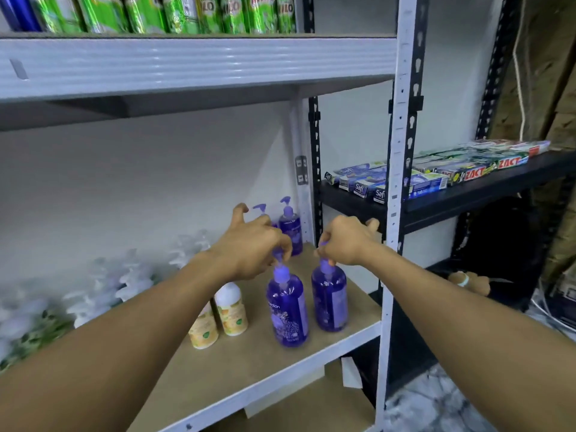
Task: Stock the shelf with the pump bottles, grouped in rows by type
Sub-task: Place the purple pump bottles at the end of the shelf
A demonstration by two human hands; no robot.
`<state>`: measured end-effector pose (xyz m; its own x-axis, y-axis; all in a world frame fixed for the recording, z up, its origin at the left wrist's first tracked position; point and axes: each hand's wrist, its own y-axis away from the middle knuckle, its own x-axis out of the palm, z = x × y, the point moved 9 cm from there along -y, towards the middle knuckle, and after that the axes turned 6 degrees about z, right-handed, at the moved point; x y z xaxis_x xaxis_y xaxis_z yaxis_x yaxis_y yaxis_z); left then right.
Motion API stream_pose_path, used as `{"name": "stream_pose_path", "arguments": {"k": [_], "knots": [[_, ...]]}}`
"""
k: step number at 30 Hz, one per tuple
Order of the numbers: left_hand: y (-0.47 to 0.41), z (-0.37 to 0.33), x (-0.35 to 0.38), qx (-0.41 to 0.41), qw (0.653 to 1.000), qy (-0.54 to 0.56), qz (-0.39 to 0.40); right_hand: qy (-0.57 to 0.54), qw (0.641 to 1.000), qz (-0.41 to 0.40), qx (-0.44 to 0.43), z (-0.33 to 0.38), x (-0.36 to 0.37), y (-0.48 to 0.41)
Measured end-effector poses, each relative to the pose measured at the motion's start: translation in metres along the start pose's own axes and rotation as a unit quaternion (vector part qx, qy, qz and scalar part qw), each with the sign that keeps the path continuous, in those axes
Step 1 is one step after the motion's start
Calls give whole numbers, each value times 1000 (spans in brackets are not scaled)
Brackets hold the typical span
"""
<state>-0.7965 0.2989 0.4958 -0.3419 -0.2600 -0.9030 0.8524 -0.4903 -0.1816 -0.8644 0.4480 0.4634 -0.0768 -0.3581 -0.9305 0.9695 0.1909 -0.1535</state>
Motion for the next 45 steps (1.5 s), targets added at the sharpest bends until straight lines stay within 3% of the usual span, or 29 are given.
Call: {"name": "stream_pose_path", "arguments": {"k": [11,23,28,31,35,38,45], "knots": [[-70,64,64,-31,998,55,8,-1,1000,-7,30,-9,17,-98],[-59,71,78,-85,988,128,-11,-52,997,-47,42,-17,24,-83],[-10,60,77,-137,964,201,-111,-161,984,-64,40,-23,35,-49],[33,34,96,-124,946,258,-153,-234,967,-86,46,-28,55,-20],[80,-4,151,-95,949,284,-95,-328,942,-60,41,-28,107,17],[109,-10,198,-117,938,321,-55,-323,946,-15,28,-20,142,35],[132,-13,245,-131,933,336,-4,-335,941,-10,55,-23,194,47]]}}
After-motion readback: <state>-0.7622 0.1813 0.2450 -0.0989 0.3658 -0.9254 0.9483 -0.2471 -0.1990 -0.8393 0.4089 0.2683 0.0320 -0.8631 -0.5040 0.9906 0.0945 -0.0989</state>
